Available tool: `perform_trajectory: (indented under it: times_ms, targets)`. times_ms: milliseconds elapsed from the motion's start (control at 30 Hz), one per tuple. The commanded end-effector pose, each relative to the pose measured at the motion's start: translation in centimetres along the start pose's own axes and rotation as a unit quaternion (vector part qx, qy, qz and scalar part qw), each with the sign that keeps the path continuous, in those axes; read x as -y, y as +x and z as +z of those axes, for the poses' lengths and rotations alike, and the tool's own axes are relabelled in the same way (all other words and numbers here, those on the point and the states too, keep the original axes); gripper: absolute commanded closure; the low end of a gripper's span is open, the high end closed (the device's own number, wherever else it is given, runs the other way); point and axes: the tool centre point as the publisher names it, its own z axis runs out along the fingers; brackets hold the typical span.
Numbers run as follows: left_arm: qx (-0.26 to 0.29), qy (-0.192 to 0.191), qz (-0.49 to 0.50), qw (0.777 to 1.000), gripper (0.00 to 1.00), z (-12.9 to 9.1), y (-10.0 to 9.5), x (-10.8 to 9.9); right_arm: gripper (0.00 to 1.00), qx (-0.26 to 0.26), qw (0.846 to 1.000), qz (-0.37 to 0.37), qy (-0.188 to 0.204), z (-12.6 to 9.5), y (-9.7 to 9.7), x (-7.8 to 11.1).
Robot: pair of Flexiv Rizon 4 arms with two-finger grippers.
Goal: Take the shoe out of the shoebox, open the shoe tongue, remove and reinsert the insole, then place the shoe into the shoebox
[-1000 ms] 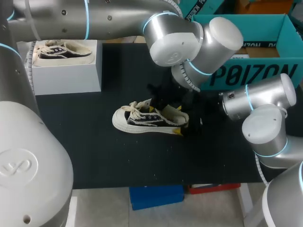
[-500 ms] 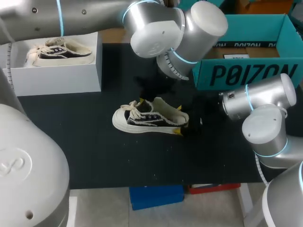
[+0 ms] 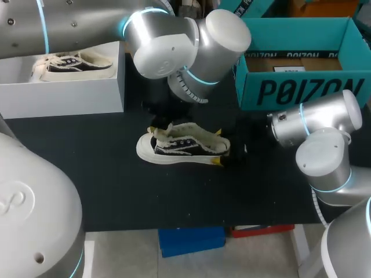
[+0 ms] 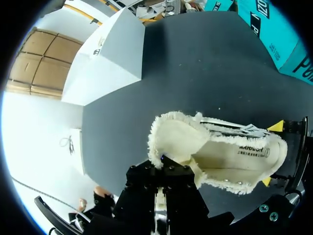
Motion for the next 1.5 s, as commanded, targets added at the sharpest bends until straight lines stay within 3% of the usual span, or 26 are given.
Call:
perform_trajectory:
  times_ms: [33,67,333,900,1033,1200,1233,1267,1300,1333,1367,1433,1500]
  targets:
    - [0.002,-0.004,-0.004,1.000,0.66,1.2,-0.7,-0.3,1.00,0.000,1.000,0.002,0.002,-0.1,0.0,0.3]
    - [0.001,-0.009,-0.008,1.000,0.00,1.3,-0.7,-0.3,1.00,0.000,1.000,0.002,0.002,-0.1,0.0,0.3]
    - [-0.018,-0.015,-0.004,1.000,0.00,1.5,-2.2,0.0,1.00,0.000,1.000,0.002,0.002,-0.1,0.0,0.3]
    - [-0.006,-0.040,-0.004,0.999,0.00,4.8,-3.3,-0.2,1.00,0.000,1.000,0.002,0.002,-0.1,0.0,0.3]
    - [-0.017,-0.023,-0.003,1.000,0.00,3.6,-3.4,0.2,1.00,0.000,1.000,0.002,0.002,-0.1,0.0,0.3]
    - [-0.106,0.015,0.073,0.992,0.00,0.2,-3.4,0.5,1.00,0.000,1.000,0.002,0.002,-0.1,0.0,0.3]
    - [-0.157,0.020,0.132,0.979,0.43,-0.8,-3.2,0.4,1.00,0.000,1.000,0.002,0.002,-0.1,0.0,0.3]
    - [-0.187,0.026,0.171,0.967,0.63,-1.4,-3.0,0.3,1.00,0.000,1.000,0.002,0.002,-0.1,0.0,0.3]
    - [-0.214,0.027,0.216,0.952,0.97,-2.1,-2.7,0.3,1.00,0.000,1.000,0.002,0.002,-0.1,0.0,0.3]
    - [-0.238,0.035,0.255,0.936,1.00,-2.6,-2.4,0.1,1.00,0.000,1.000,0.002,0.002,-0.1,0.0,0.3]
    - [-0.273,0.049,0.318,0.907,1.00,-3.2,-2.0,-0.2,1.00,0.000,1.000,0.002,0.002,-0.1,0.0,0.3]
    - [-0.342,0.034,0.395,0.852,1.00,-4.0,-0.9,0.1,1.00,0.000,1.000,0.002,0.002,-0.1,0.0,0.3]
    - [-0.363,0.021,0.444,0.819,1.00,-4.8,1.1,0.4,1.00,0.000,1.000,0.002,0.002,-0.1,0.0,0.3]
